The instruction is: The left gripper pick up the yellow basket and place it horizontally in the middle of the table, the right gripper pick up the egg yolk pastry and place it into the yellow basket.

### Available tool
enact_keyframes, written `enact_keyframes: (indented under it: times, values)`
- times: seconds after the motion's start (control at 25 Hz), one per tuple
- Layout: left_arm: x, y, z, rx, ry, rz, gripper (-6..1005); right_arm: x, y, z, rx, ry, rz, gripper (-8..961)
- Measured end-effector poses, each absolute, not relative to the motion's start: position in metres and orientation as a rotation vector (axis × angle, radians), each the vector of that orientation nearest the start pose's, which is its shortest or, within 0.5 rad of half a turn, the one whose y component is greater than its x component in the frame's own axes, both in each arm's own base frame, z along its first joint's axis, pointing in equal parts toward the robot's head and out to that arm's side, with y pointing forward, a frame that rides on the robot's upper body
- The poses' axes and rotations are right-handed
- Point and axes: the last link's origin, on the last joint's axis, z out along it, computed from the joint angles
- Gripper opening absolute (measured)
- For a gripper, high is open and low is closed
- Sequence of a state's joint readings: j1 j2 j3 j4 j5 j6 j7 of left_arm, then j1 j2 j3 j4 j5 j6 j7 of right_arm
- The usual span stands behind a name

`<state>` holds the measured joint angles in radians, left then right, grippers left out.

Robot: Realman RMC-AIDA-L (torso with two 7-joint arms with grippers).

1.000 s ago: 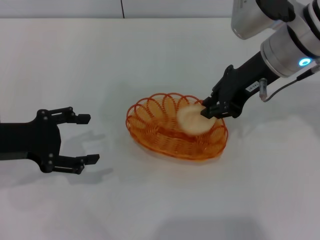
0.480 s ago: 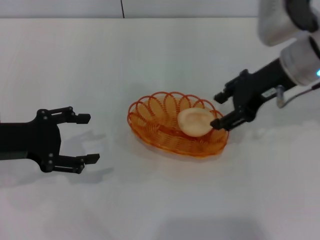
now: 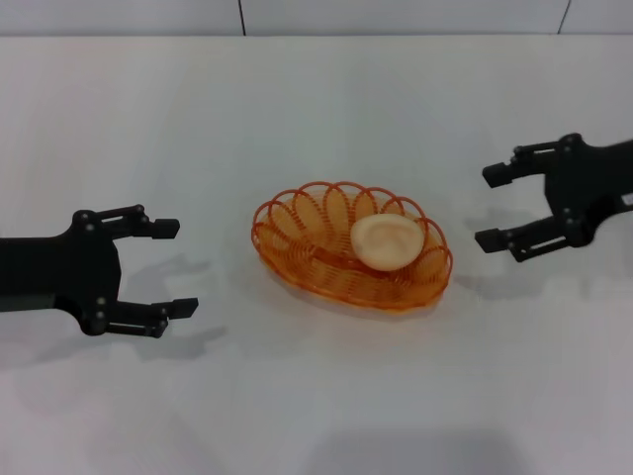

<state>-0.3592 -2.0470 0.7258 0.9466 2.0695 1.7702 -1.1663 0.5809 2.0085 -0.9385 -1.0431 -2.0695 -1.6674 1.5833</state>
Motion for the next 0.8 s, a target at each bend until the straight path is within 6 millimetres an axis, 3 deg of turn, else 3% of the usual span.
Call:
enact_keyframes:
  times: [0.36,0.8]
  values:
    - [-0.285,0.29,0.047,-2.86,-0.165,-0.481,888,0.238,0.346,0.047,-2.932,0.26,0.453,832]
    - [-0.282,0.293,0.049,-2.849,-0.157,-0.508,888,0.251,0.339,0.047,-2.907,0.273,0.475,832]
